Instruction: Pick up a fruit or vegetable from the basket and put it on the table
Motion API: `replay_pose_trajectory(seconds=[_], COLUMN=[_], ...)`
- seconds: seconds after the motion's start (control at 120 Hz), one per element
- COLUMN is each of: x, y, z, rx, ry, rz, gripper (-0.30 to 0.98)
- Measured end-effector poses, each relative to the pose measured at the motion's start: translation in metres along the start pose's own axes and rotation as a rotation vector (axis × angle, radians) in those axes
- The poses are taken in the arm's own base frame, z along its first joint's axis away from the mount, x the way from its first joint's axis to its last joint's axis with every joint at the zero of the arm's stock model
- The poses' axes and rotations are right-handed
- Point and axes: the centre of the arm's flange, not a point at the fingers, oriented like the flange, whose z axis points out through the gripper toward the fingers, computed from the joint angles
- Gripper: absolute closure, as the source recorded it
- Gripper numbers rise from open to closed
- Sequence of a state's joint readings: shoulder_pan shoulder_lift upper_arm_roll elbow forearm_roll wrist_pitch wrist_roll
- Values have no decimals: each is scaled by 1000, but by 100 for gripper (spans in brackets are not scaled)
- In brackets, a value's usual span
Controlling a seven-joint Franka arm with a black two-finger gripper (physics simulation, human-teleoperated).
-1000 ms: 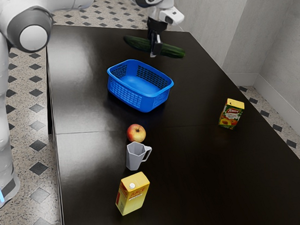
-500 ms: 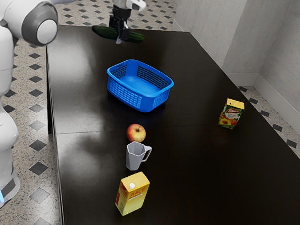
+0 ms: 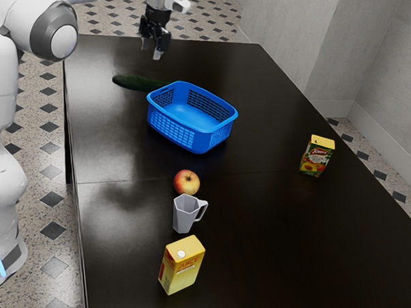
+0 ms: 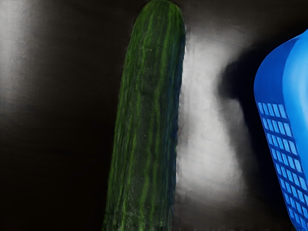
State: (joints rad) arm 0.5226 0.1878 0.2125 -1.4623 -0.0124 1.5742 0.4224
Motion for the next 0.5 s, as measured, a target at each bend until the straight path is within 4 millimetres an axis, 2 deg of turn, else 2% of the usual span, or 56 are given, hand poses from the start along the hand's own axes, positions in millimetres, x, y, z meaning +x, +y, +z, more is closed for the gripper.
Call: replay_pose_trajectory(seconds=[0.142,0.167,0.183,0.225,0.283,0.333,0.375,0.4,0.433,0.467,0.5], x=[0,3,7,22,40,28,7,-5,-15,-19,-19], y=[4,12,25,80,203,313,380,406,426,433,432], z=[-2,-5,-7,-16,-32,-54,-70,-77,-82,-84,-85], rx=[-1,-1,-2,-5,-11,-18,-19,-19,-17,-17,-17], ry=[2,7,13,30,64,104,133,146,154,157,157], rz=[7,22,44,135,327,487,574,603,617,609,586], gripper=[5,4,4,3,2,1,1,1,1,1,1])
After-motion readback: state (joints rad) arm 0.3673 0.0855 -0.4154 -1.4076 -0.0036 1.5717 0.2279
